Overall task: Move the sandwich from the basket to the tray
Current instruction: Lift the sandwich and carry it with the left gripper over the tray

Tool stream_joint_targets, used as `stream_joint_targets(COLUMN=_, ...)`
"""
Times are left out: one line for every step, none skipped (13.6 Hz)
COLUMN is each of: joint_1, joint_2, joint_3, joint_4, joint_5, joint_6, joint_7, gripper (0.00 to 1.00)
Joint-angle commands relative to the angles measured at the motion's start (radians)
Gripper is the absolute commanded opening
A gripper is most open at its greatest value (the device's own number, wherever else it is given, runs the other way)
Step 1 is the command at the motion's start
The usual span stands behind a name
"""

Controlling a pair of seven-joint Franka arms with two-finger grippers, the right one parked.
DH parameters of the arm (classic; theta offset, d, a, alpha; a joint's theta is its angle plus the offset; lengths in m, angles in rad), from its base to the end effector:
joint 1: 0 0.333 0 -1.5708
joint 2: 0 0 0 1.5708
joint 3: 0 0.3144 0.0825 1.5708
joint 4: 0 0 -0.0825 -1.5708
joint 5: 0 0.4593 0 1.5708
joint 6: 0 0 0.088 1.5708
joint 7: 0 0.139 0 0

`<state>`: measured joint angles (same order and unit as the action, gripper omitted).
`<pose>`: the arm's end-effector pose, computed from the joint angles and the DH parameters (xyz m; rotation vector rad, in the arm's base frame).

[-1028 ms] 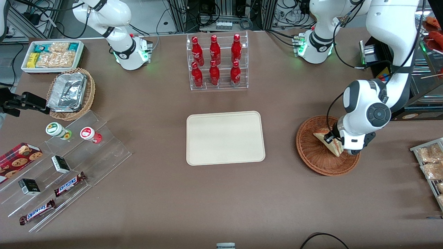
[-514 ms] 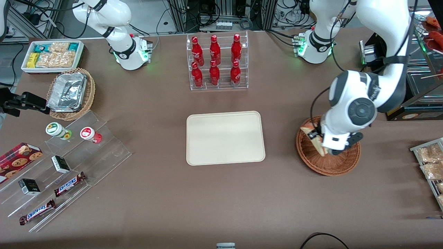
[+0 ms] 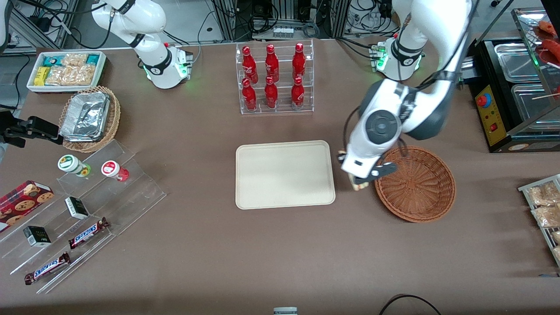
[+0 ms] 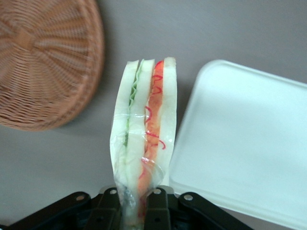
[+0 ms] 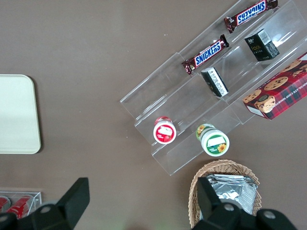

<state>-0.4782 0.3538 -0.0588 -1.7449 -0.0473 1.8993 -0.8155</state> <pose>0.5856 -0.3525 0.2862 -3.0181 -0.4559 0.2987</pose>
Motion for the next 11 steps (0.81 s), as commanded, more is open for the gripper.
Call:
stream_joint_targets(joint_1=-0.095, joint_2=0.098, joint_3=0.014, joint_4=0.14, joint_5=-0.023, joint_6=-0.012, joint_7=-0.011, gripper=0.0)
stream_joint_targets(joint_1=-0.109, joint_2=0.126, joint_3=0.014, joint_4=0.174, joint_5=-0.025, joint_6=-0.013, joint_7=-0.013, gripper=0.0)
stream_joint_targets(joint_1=-0.131, joint_2=0.157, joint_3=0.014, joint_4=0.21, joint_5=-0.025, joint_6=-0.013, joint_7=-0.017, gripper=0.0)
stream_joint_targets(joint_1=-0.164, joint_2=0.187, joint_3=0.014, joint_4=0.244, joint_5=-0.026, joint_6=-0.013, joint_7=-0.019, gripper=0.0)
stream_joint_targets(joint_1=-0.184, joint_2=0.218, joint_3=0.014, joint_4=0.27, joint_5=-0.025, joint_6=-0.009, joint_7=-0.017, gripper=0.0)
stream_joint_targets(joint_1=-0.194, joint_2=0.246, joint_3=0.014, joint_4=0.303, joint_5=-0.025, joint_6=-0.006, joint_7=-0.019, gripper=0.0)
stream_joint_targets(joint_1=-0.218, joint_2=0.284, joint_3=0.014, joint_4=0.342, joint_5=-0.025, joint_6=-0.006, joint_7=-0.022, gripper=0.0)
stream_joint_targets(joint_1=-0.224, joint_2=0.315, joint_3=0.014, joint_4=0.37, joint_5=-0.025, joint_6=-0.005, joint_7=-0.03, gripper=0.0)
stream_joint_targets(joint_1=-0.23, joint_2=0.341, joint_3=0.013, joint_4=0.395, joint_5=-0.025, joint_6=-0.005, joint_7=-0.036, gripper=0.0)
stream_joint_targets(joint_1=-0.256, joint_2=0.365, joint_3=0.013, joint_4=0.416, joint_5=-0.023, joint_6=0.004, joint_7=-0.047, gripper=0.0)
stream_joint_targets(joint_1=-0.267, joint_2=0.381, joint_3=0.013, joint_4=0.419, joint_5=-0.023, joint_6=0.021, joint_7=-0.062, gripper=0.0)
